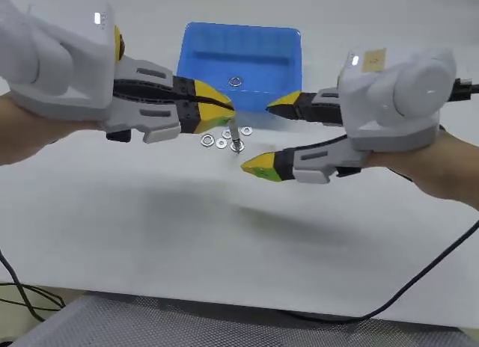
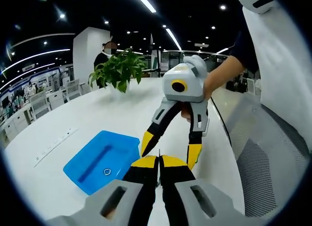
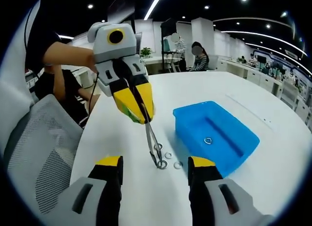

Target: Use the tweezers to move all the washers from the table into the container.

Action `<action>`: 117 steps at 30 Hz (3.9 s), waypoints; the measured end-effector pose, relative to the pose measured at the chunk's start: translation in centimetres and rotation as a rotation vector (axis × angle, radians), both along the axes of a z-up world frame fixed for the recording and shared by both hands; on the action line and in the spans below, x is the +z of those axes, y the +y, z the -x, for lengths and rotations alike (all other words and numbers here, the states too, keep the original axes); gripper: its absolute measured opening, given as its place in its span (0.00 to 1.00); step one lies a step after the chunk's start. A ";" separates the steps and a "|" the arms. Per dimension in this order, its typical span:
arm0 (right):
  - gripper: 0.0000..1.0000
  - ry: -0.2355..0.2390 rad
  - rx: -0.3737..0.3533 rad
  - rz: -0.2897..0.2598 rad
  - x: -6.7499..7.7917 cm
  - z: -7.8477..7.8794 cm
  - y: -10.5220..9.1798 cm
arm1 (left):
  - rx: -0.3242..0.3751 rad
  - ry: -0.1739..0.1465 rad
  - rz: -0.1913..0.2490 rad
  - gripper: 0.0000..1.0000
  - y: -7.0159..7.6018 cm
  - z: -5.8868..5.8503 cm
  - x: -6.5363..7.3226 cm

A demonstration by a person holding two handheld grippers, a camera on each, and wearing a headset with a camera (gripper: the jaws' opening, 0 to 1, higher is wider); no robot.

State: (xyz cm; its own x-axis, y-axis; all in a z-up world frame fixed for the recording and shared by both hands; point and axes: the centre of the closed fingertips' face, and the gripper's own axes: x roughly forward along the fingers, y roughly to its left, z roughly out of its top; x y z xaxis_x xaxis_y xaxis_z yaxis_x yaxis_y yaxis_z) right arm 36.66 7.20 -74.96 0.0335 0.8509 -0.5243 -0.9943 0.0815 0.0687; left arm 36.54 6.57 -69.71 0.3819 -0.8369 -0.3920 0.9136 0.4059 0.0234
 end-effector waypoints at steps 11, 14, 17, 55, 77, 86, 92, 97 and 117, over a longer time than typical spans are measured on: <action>0.27 0.026 0.105 0.043 -2.1 0.5 1.9 | -0.023 0.005 -0.019 0.05 0.2 -0.2 -0.3; 0.21 0.012 0.129 0.053 -2.3 0.6 2.0 | -0.032 0.003 -0.023 0.05 0.1 -0.2 -0.3; 0.18 -0.005 0.145 0.057 -2.3 0.5 2.0 | -0.037 0.004 -0.021 0.05 -0.1 -0.2 -0.4; 0.10 -0.105 0.163 0.078 -0.5 1.1 1.3 | 0.082 -0.014 0.007 0.21 -0.1 1.3 3.0; 0.10 -0.171 0.086 0.001 5.9 -2.5 1.7 | 0.278 -0.004 0.099 0.52 2.7 4.1 2.4; 0.10 -0.185 0.019 -0.014 6.3 -6.9 2.9 | 0.340 0.001 0.162 0.71 3.1 3.6 2.7; 0.10 -0.160 -0.016 0.010 4.1 -9.2 3.4 | 0.422 -0.007 0.235 0.83 4.6 2.7 3.4; 0.10 -0.138 -0.024 0.048 1.8 -10.4 3.5 | 0.418 0.008 0.226 0.90 4.8 2.7 2.9; 0.10 -0.083 -0.016 0.083 -2.1 -11.3 3.7 | 0.449 0.052 0.209 0.99 5.6 2.1 2.0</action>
